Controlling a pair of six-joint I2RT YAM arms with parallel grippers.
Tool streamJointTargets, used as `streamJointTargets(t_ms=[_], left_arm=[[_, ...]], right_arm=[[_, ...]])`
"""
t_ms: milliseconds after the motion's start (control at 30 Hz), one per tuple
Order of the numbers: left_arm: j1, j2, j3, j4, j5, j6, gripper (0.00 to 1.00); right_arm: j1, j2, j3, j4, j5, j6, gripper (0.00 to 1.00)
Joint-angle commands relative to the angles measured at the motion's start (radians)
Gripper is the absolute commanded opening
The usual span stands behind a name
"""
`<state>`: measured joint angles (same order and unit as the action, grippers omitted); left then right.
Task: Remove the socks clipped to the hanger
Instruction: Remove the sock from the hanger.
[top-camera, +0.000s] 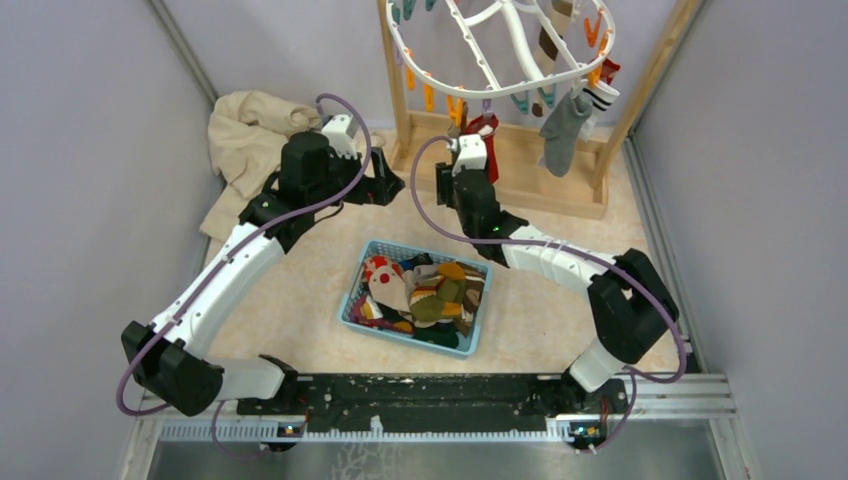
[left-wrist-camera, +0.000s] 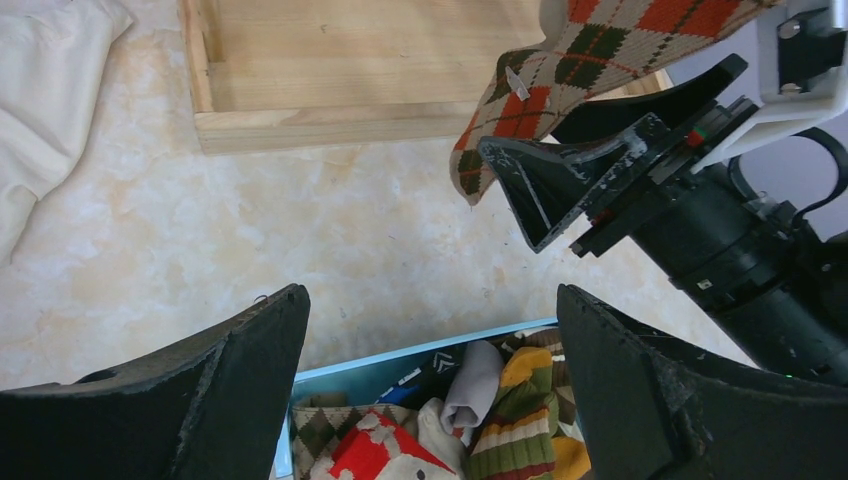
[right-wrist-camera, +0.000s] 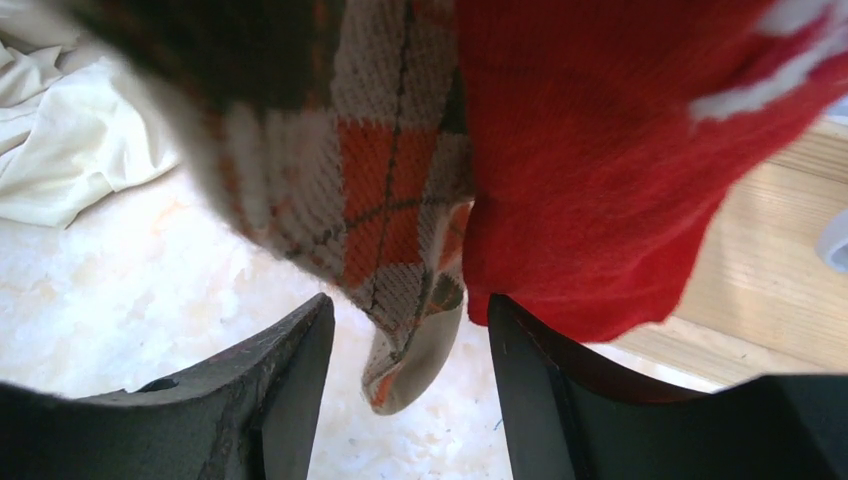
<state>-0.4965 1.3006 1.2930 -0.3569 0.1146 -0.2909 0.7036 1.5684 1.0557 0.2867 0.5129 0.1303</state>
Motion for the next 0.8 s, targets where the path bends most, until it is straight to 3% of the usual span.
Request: streamJointTargets(t_ms=[0,233,333,433,767], left_arm=[[0.008,-0.018,-0.007,0.03,0.017,0.004,0.99],[0.007,-0.011,0.001,0.026,0.019,0.007,0.99],[0.007,-0.013,0.003,0.023,0.015,0.009,0.99],[0.007,-0.011,0.002,0.021,0.014,0.009,0.99],[0.008,0.04,0.089,0.024,0.102,-0.031,0.99]], right_arm=[[-0.007,0.035,0.069,0.079,-0.007,-0.013,0.57],[-0.018,0.073,0.095,0.1,0.014,-0.025,0.48],[-0.022,0.066,0.09,0.102,0.03,-0.026,0.32],[-0.023,0.05,0.074,0.102,0.029,-0.028,0.25],[-0.02,-0.052,0.024,0.009,-0.061,-0.02,0.1]])
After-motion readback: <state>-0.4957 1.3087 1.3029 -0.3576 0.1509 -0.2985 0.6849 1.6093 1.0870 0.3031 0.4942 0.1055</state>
